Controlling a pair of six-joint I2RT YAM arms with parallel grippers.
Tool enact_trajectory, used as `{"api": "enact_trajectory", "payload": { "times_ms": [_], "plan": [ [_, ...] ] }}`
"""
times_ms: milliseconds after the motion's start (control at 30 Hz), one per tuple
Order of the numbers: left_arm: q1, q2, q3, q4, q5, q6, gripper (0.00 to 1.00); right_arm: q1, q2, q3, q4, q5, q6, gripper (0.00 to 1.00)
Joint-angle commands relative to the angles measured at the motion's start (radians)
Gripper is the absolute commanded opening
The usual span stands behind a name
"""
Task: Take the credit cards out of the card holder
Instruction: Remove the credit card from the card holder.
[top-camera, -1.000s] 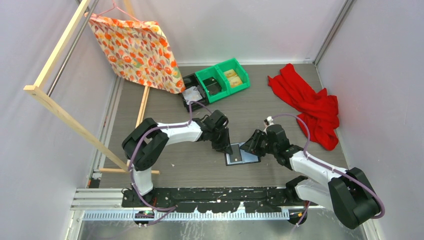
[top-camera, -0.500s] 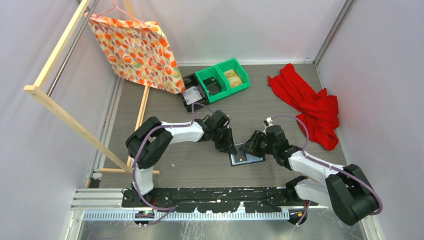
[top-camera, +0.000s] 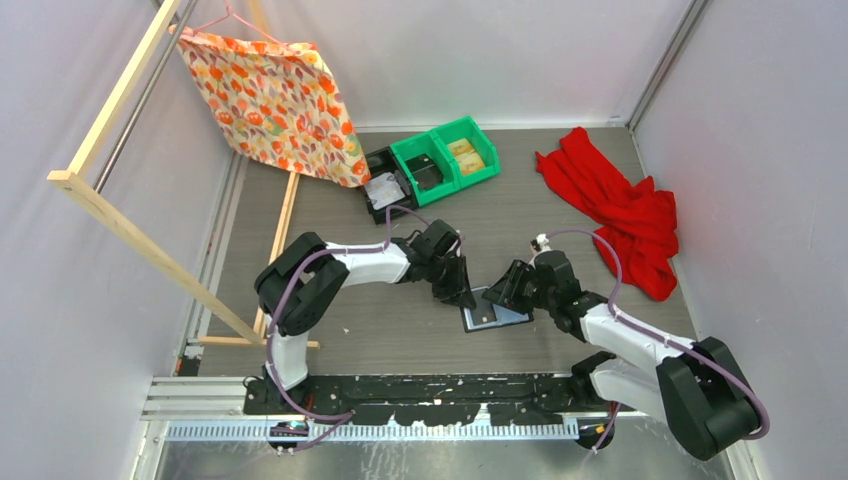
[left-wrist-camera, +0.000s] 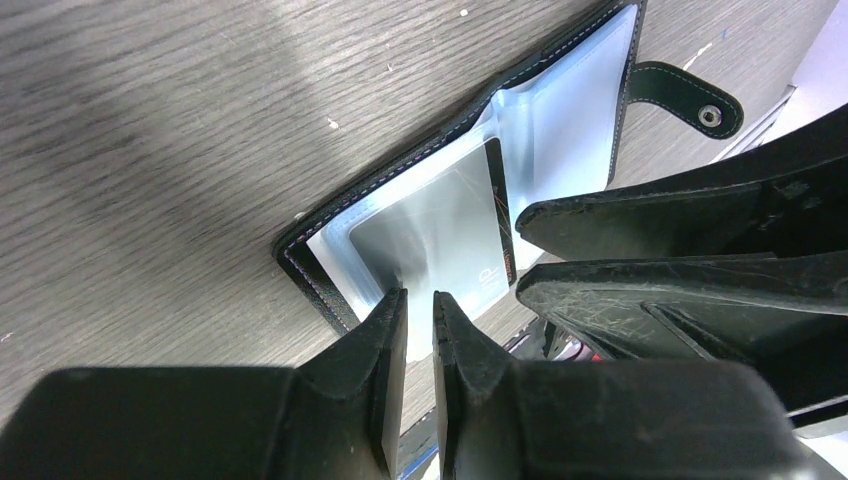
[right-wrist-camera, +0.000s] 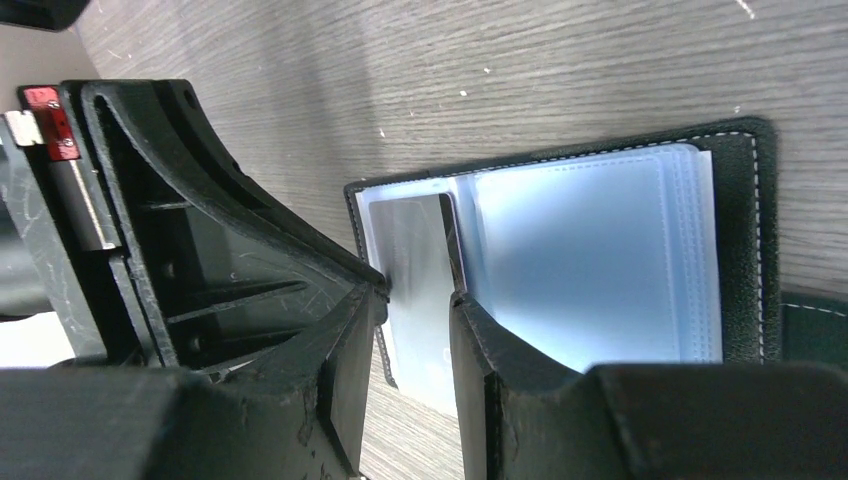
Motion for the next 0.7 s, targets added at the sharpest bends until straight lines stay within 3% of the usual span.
{"api": "enact_trajectory", "payload": {
  "times_ms": [0,400,667],
  "plan": [
    [0.001,0.041,0.006,-0.03,-0.042,0.023,0.18,-0.011,-0.036,-0.004,-0.001,0.021,-0.009,0.39],
    [0.013,0.046,0.014,-0.039,-0.039,0.036,0.18,-0.038,0.007,-0.039,0.041,0.0,-0.011,0.39],
    [0.017,0.047,0.018,-0.046,-0.036,0.043,0.18,-0.095,0.097,-0.073,0.179,-0.121,0.041,0.35]
  ]
}}
